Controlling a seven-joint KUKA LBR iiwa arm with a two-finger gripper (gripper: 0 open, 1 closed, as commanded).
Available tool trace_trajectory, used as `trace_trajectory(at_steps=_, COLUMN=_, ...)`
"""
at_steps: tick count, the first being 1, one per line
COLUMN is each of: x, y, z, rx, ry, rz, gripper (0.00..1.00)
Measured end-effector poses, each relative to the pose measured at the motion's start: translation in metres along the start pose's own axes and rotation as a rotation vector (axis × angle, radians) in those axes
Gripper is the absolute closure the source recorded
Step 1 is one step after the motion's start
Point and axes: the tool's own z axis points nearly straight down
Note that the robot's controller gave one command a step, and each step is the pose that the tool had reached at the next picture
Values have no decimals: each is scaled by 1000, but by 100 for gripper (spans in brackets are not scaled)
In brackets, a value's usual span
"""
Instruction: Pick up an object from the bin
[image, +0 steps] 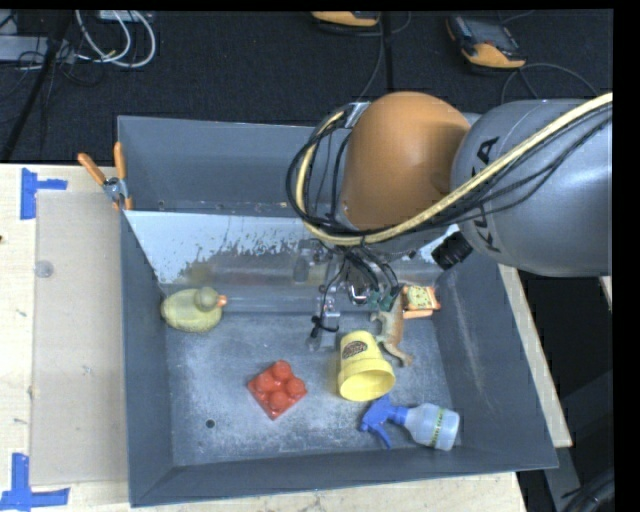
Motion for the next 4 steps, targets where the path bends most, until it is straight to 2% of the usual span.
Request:
trace_trajectory(at_steps=1, x=18, y=-30, z=28, rx=-3, ry=-5, rz=-54, gripper=0)
trace_trajectory(at_steps=2, x=41, y=-59, z=20, rx=2, ry=14, rz=-110, gripper=0)
trace_trajectory(at_steps=3, x=58, y=-33, z=39, rx=0, ry=-13, rz=-191, gripper=0)
trace_trajectory(at_steps=4, x=68, y=-18, z=81, rx=0, ry=10, rz=-146, gripper=0)
